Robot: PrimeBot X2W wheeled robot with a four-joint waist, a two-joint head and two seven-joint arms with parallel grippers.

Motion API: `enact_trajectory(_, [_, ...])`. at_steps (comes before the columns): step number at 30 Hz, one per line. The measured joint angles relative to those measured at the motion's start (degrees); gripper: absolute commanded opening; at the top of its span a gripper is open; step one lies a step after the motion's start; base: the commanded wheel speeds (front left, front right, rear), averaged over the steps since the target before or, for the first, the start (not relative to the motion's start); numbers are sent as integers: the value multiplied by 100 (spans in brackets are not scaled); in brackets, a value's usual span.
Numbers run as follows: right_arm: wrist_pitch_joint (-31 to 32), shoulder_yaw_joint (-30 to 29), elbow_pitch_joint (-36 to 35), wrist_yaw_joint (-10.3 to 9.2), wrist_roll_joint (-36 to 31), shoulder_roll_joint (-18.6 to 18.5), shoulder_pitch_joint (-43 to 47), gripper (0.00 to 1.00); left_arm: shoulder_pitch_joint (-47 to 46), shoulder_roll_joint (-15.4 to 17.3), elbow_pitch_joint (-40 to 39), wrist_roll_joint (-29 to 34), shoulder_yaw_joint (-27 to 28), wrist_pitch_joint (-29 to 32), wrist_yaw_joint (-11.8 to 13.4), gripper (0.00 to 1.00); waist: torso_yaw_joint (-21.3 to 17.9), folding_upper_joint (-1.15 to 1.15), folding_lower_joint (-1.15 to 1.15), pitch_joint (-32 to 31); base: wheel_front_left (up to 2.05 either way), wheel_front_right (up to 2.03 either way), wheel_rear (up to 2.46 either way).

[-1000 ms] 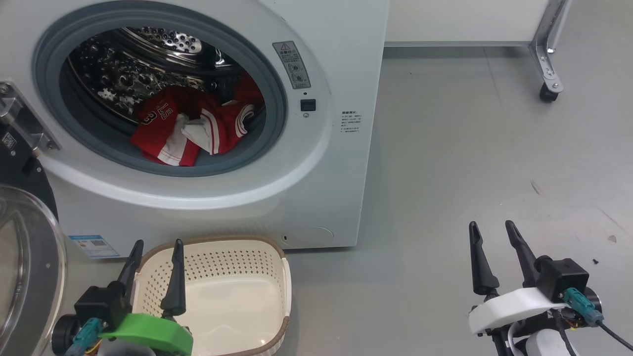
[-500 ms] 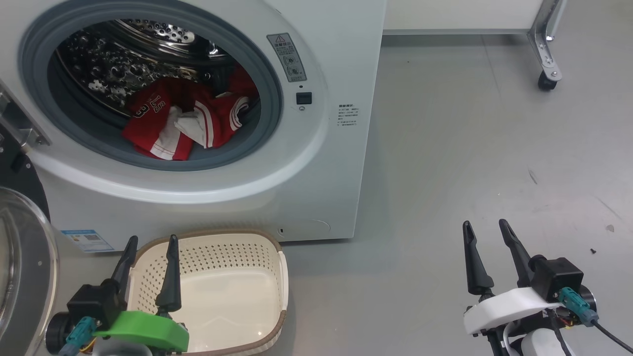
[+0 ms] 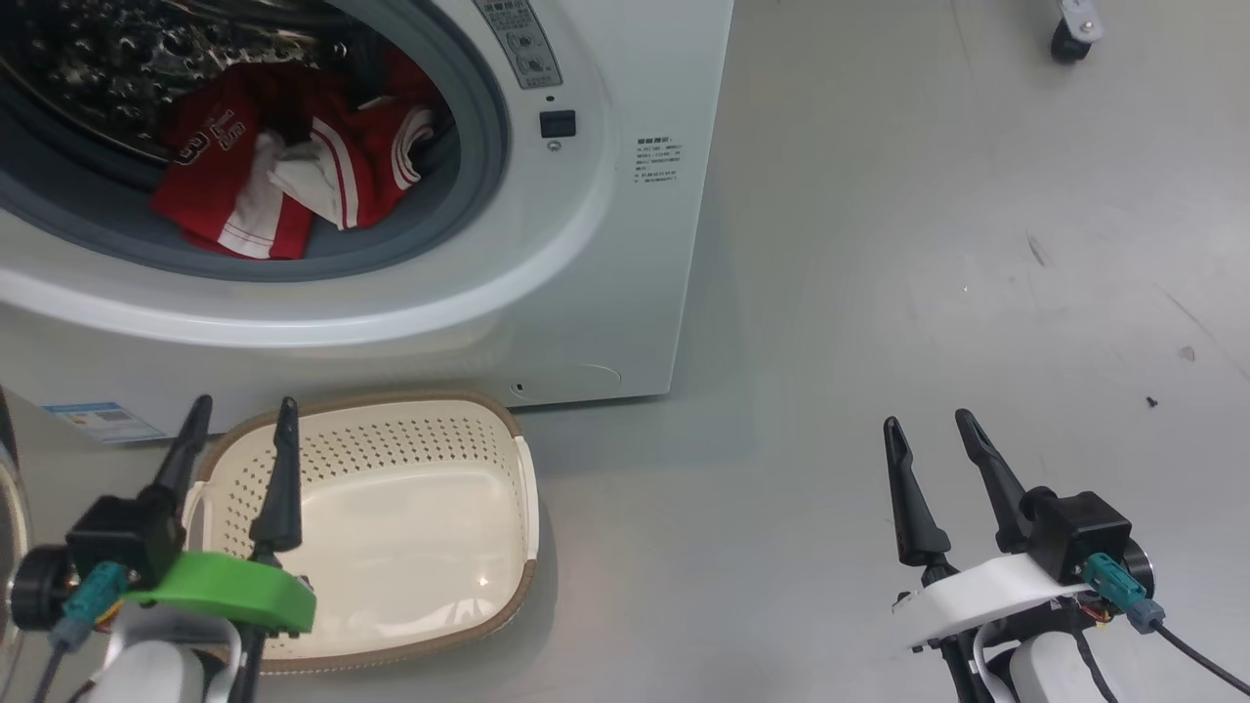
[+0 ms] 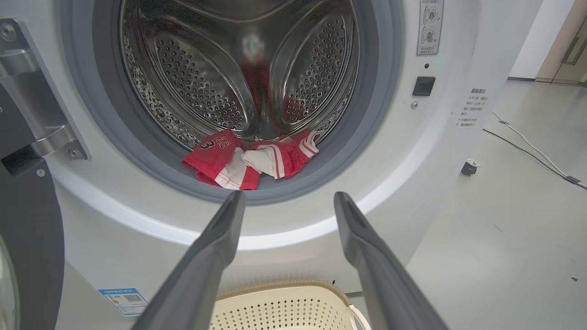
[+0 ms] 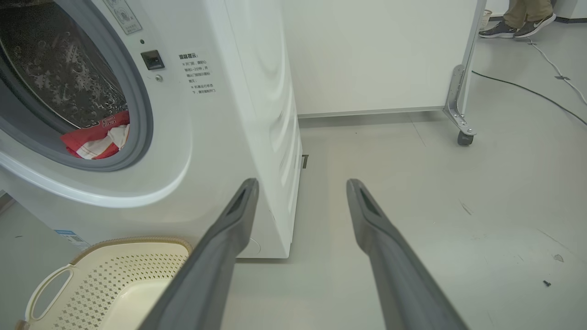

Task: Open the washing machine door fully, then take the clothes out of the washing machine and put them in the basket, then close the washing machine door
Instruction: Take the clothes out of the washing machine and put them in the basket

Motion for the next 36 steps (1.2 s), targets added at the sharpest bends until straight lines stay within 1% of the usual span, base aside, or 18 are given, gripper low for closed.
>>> enact_trajectory(3, [0,86,-70,0,5,0,-102,100,-289,201,-25,56,129,121,64,100,-80,0,0,219,0,0,0])
enact_trajectory(10, [0,267,-301,-2,73,-2,-467,100,-1037,702,-8,215,419,615,219,100,-338,0,0,738,0,0,0])
enact_trajectory(17, [0,465,-471,-7,233,-5,-858,100,-1890,1209,144,357,564,1194,256,100,-649,0,0,1276,0,0,0])
enact_trajectory(23, [-1,630,-527,-64,368,-7,-1110,100,-2405,1412,557,380,598,1621,256,100,-937,0,0,1676,0,0,0])
enact_trajectory(25, [-1,676,-527,-101,368,-7,-1151,100,-2558,1544,690,460,583,1750,257,100,-1037,0,0,1781,0,0,0])
enact_trajectory(26, [-1,682,-525,-111,368,-7,-1178,100,-2723,1664,826,622,549,1880,287,100,-1124,0,0,1882,0,0,0])
enact_trajectory(30, [-1,708,-519,-155,368,-5,-1293,100,-2943,1895,1118,788,494,2082,291,100,-1286,0,0,2041,0,0,0])
enact_trajectory(36, [-1,715,-520,-201,369,-7,-1388,100,-3297,2043,1505,860,513,2360,310,100,-1467,0,0,2216,0,0,0])
